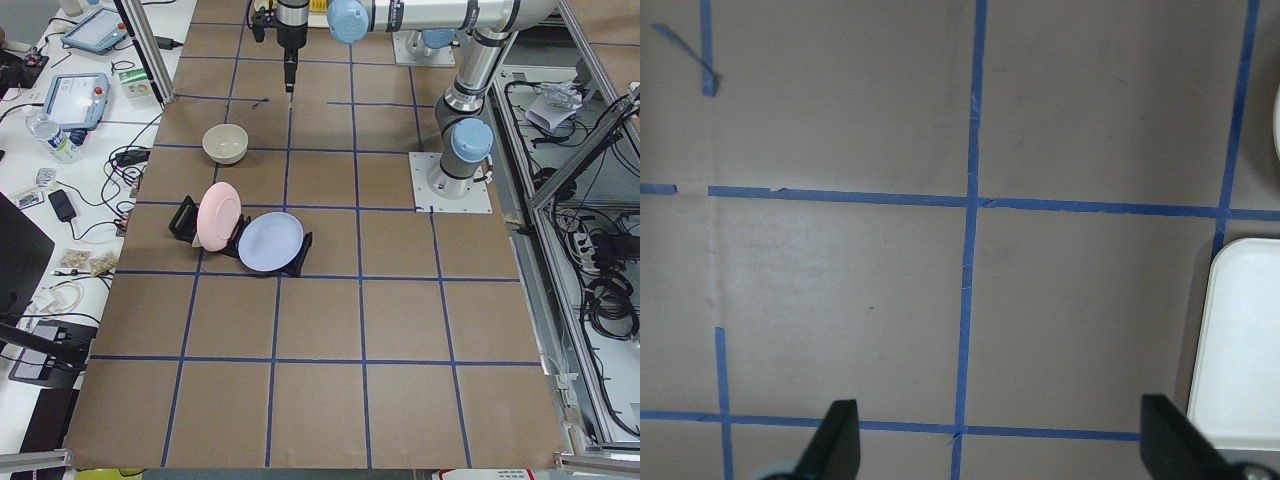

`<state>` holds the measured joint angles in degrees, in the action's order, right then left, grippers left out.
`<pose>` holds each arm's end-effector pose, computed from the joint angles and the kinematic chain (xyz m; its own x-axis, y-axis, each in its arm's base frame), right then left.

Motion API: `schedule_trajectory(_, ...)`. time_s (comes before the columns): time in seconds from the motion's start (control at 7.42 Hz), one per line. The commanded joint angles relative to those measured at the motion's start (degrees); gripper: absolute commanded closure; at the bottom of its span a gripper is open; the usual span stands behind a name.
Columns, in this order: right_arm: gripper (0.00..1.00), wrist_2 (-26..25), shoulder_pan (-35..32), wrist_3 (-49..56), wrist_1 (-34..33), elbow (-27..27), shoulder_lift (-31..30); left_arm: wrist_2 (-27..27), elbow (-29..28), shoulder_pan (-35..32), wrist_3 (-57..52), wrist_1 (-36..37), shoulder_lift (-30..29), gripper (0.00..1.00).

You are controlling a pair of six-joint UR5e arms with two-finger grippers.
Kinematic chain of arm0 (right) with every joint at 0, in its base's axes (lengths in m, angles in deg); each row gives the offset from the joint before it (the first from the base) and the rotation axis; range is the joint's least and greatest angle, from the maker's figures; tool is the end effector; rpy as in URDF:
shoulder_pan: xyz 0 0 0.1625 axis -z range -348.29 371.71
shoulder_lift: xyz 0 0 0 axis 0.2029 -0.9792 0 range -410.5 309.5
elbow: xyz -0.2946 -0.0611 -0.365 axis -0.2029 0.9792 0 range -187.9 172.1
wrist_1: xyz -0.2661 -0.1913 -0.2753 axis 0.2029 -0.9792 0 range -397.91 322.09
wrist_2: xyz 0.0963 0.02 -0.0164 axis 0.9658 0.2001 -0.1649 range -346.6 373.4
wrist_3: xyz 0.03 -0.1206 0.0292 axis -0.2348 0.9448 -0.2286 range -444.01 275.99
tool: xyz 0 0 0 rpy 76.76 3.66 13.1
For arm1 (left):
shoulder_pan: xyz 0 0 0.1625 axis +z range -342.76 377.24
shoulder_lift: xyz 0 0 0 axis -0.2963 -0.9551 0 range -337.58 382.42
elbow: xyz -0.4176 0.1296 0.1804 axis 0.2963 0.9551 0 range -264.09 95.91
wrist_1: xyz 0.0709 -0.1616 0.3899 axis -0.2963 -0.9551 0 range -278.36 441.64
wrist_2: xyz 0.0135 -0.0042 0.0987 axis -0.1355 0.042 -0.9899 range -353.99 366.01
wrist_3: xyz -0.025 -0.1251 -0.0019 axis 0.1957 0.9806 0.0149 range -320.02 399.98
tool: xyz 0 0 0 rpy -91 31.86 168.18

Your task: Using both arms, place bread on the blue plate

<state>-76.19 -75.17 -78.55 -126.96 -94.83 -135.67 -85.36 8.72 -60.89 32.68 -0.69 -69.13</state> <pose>0.1046 -0.5465 0.4891 -0.9991 -0.0403 -0.0115 -0.0408 0.9981 0.0463 -0.0194 -0.5407 0.4828 -0.9962 -0.0814 -0.0309 -0.0796 0.9954 -0.0542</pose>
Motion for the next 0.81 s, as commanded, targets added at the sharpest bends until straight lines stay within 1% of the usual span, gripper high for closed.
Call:
schedule_trajectory(0.0, 0.0, 0.1, 10.4, 4.7, -0.2, -4.4, 0.2, 0.0, 1.3, 11.2, -2.8, 0.7, -3.0, 0.0)
schedule_trajectory(0.13, 0.0, -0.1, 13.7, 12.5, -4.8, -6.9, 0.5, -0.1, 1.0, 15.1, -3.3, 2.3, -6.5, 0.0)
schedule_trajectory(0.27, 0.0, -0.3, 16.5, 18.0, -8.8, -9.3, 1.3, 0.1, 0.6, 20.4, -3.6, 5.3, -10.7, 0.0)
schedule_trajectory(0.4, 0.0, -0.4, 18.1, 20.6, -12.6, -11.9, 1.5, 0.0, 0.5, 25.3, -6.3, 9.2, -14.7, 0.0)
schedule_trajectory(0.54, 0.0, -1.9, 20.1, 25.1, -17.1, -14.4, 1.8, 0.2, 0.5, 29.5, -8.2, 12.6, -18.3, 0.0)
schedule_trajectory(0.67, 0.0, -2.4, 22.7, 28.1, -18.6, -17.0, 2.1, -0.1, -0.4, 29.7, -7.7, 17.1, -21.5, 0.0)
